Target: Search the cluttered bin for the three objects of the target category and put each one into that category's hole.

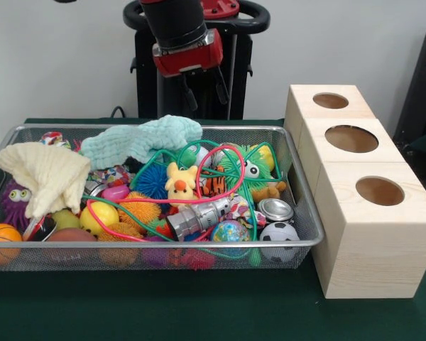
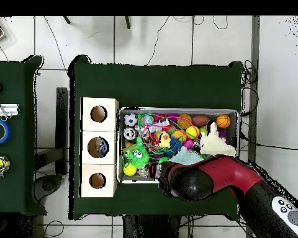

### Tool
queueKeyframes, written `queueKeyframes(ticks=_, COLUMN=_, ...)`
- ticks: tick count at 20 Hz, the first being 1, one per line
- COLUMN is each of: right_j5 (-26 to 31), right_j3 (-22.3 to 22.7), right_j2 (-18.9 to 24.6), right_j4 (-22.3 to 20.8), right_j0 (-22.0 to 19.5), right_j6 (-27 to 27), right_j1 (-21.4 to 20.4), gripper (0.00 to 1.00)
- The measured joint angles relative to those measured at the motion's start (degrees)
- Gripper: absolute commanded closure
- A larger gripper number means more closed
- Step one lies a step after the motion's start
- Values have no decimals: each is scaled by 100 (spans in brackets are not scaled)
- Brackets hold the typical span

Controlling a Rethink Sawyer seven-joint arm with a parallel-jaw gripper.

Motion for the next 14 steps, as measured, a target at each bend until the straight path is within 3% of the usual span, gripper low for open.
queueKeyframes(ticks=14, right_j5=0, right_j3=0, right_j2=11, right_j4=-236, right_j0=12, right_j6=0, right_j1=-4, gripper=0)
